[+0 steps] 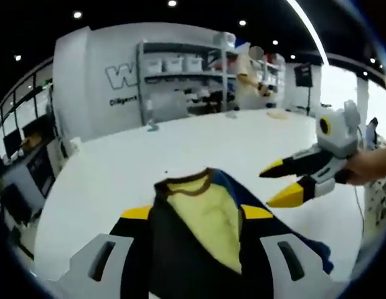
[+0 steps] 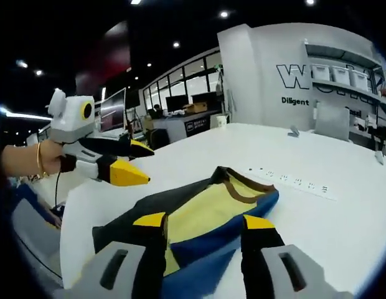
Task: Fold the garment on the visible template until the final outline fits inside the template.
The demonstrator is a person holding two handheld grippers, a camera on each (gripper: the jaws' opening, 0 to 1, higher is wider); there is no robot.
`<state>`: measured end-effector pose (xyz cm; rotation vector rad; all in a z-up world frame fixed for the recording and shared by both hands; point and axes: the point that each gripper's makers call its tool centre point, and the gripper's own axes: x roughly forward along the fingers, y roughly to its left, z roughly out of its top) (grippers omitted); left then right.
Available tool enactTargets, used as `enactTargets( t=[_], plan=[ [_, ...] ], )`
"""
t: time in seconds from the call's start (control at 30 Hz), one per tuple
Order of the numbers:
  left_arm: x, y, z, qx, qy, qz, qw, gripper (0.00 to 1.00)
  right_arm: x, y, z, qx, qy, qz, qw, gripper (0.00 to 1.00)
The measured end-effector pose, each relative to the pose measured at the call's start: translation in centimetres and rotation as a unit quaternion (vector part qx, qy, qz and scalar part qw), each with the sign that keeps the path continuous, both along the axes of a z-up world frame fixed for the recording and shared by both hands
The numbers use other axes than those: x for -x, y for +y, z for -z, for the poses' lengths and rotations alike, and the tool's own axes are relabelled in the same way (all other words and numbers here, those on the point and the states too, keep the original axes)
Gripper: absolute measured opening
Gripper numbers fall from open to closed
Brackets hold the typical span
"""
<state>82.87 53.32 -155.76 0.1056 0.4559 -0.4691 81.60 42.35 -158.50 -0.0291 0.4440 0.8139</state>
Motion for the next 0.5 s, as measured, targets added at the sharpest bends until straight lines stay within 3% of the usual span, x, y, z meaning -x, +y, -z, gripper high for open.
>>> enactTargets(
  t=[0.2, 0.37, 0.5],
  plan=[
    [2.8, -1.1, 0.5, -0.009, 0.008, 0.009, 0.9999, 0.52, 4.4, 0.5, 0.8, 0.007, 0.022, -0.013, 0.9997, 0.41],
    [4.5, -1.2, 0.8, -0.016, 0.013, 0.008, 0.9998, 0.49, 6.3, 0.4, 1.2, 0.013, 0.030, -0.007, 0.9994, 0.42],
    [6.8, -1.1, 2.1, -0.014, 0.038, -0.007, 0.9992, 0.47, 9.4, 0.4, 1.8, 0.016, 0.047, -0.008, 0.9987, 0.41]
  ],
)
